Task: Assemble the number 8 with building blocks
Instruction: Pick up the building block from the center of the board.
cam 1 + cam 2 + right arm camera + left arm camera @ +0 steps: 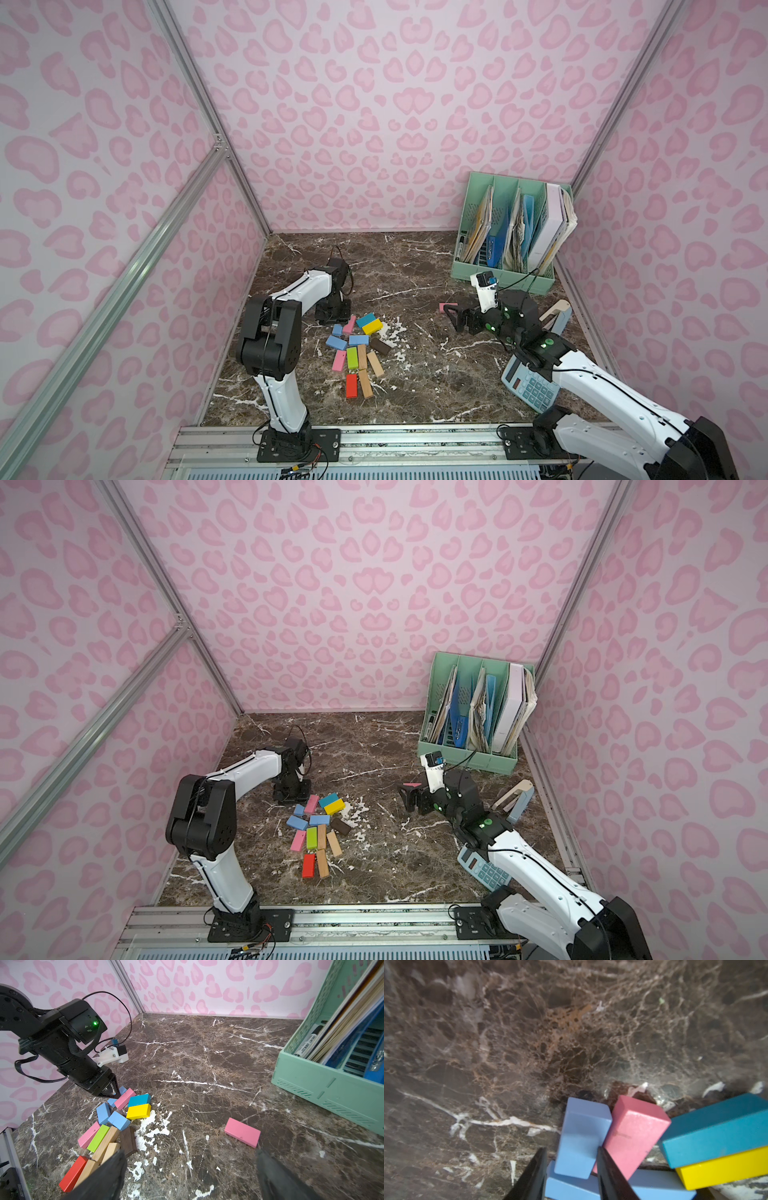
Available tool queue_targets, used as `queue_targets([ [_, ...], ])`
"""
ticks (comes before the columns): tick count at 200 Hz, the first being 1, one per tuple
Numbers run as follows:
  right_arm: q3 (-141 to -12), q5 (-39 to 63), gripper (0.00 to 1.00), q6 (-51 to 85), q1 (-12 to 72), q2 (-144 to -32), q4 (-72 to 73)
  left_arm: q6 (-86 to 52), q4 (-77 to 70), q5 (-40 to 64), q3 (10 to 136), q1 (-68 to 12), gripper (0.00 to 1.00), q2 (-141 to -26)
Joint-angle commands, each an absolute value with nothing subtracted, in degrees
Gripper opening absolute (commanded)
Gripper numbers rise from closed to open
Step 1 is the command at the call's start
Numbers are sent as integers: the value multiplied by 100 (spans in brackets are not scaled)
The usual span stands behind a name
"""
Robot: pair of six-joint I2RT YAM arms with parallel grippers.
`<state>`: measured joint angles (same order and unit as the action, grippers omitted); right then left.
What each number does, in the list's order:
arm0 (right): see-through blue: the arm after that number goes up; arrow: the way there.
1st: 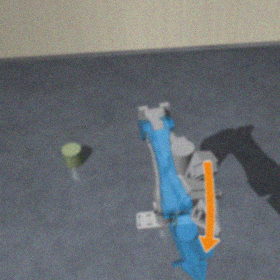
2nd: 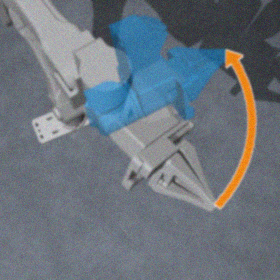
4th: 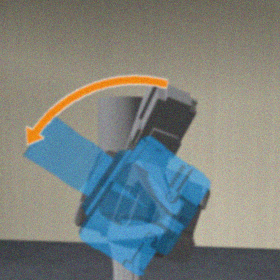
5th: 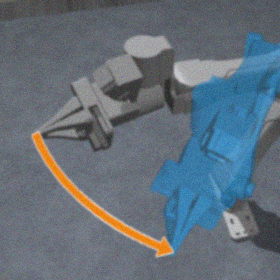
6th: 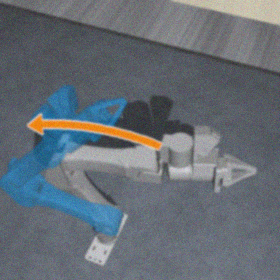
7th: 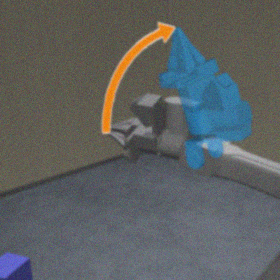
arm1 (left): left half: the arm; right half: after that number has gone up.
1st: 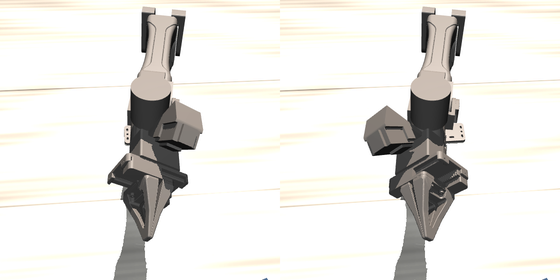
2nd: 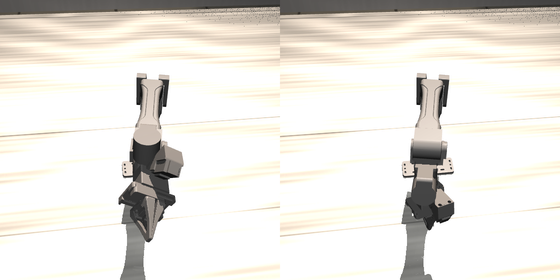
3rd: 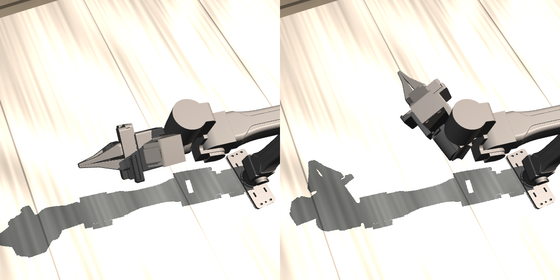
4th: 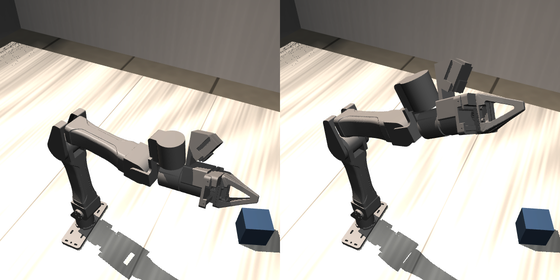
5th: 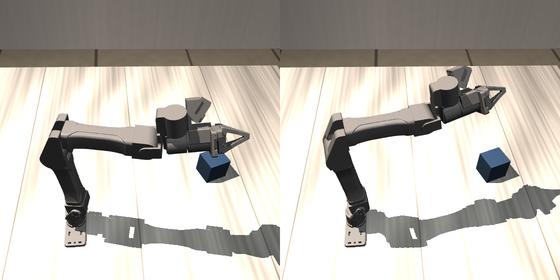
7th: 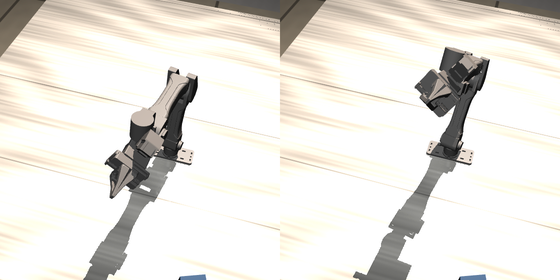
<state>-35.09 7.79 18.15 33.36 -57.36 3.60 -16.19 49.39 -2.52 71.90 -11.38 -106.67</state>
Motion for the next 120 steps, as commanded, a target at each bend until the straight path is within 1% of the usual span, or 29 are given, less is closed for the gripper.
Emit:
queue_targets([
  [1,-3455,817,98,1801,3320,-5690,560,-1617,5042,-264,7186,-1135,41,-10798],
  [45,-3387,853,98,1811,3287,-5600,571,-1626,5034,-303,7156,-1139,36,-10780],
  [59,-3376,861,98,1812,3273,-5576,571,-1630,5088,-308,7189,-1134,36,-10835],
  [71,-3354,878,98,1819,3268,-5560,580,-1635,5105,-346,7198,-1135,41,-10846],
  [102,-3314,888,98,1845,3253,-5520,607,-1652,5080,-385,7187,-1131,41,-10784],
  [120,-3296,905,98,1854,3243,-5504,631,-1670,5064,-393,7172,-1127,39,-10735],
])
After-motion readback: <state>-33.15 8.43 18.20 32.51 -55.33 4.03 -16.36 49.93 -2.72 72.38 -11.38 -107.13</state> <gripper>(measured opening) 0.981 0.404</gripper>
